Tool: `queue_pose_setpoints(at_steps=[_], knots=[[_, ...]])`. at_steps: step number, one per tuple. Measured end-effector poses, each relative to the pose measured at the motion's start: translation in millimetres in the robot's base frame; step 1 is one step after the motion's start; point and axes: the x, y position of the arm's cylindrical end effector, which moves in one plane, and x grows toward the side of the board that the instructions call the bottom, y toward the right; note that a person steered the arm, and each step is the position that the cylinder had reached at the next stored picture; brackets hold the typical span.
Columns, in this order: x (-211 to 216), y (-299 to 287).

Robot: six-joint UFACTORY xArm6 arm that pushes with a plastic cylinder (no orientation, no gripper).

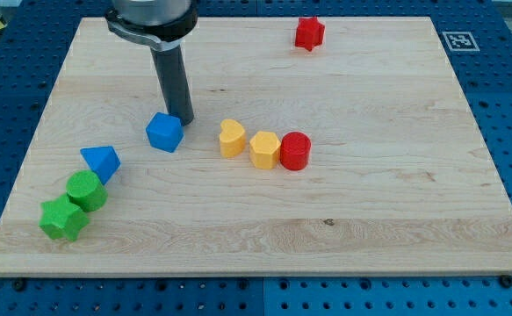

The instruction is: Move the blue cube above the blue triangle

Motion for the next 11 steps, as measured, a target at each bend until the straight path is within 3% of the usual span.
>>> queue_pose_setpoints(at_steps=[3, 5, 7, 11], knots=[[28.8, 28.4], [34.1, -20.4], [-13.0, -34.7], [15.1, -45.0]])
